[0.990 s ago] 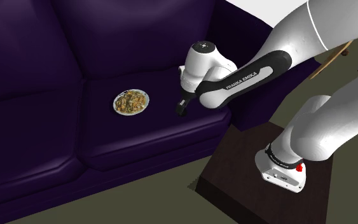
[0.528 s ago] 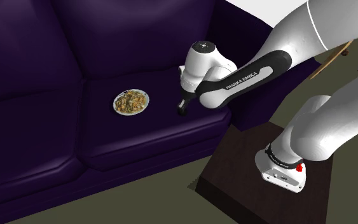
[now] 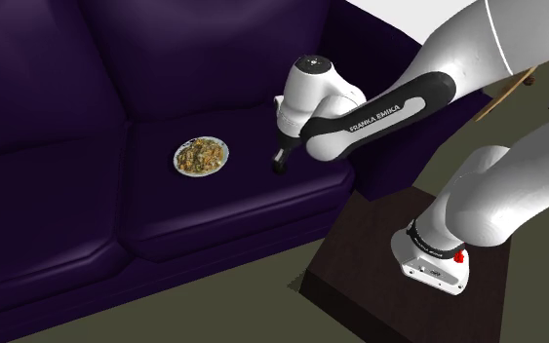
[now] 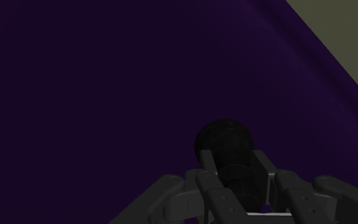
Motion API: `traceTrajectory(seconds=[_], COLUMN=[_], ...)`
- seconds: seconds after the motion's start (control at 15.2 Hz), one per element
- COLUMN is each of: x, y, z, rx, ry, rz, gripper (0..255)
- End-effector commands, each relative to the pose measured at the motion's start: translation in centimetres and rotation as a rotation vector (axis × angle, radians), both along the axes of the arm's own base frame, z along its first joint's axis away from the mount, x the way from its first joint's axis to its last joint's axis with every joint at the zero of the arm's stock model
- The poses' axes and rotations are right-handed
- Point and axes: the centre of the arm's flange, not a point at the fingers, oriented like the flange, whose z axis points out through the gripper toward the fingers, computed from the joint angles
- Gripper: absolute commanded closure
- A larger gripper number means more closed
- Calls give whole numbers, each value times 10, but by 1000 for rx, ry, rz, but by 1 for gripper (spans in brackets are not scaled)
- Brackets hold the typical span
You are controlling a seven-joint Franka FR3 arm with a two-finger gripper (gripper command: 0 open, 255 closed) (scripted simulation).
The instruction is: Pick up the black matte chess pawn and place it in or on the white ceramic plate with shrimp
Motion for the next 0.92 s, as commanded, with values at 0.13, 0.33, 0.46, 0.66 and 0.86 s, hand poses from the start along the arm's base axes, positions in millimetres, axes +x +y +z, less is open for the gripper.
traceTrajectory(seconds=[0.13,0.33,0.46,0.66,0.86], x=[0,0,0,0,0], y=[0,0,0,0,0], z=[21,37,48,64,79], rx=[0,0,0,0,0], ry=[0,0,0,0,0], rz=[0,0,0,0,0], gripper=[255,255,255,255,255])
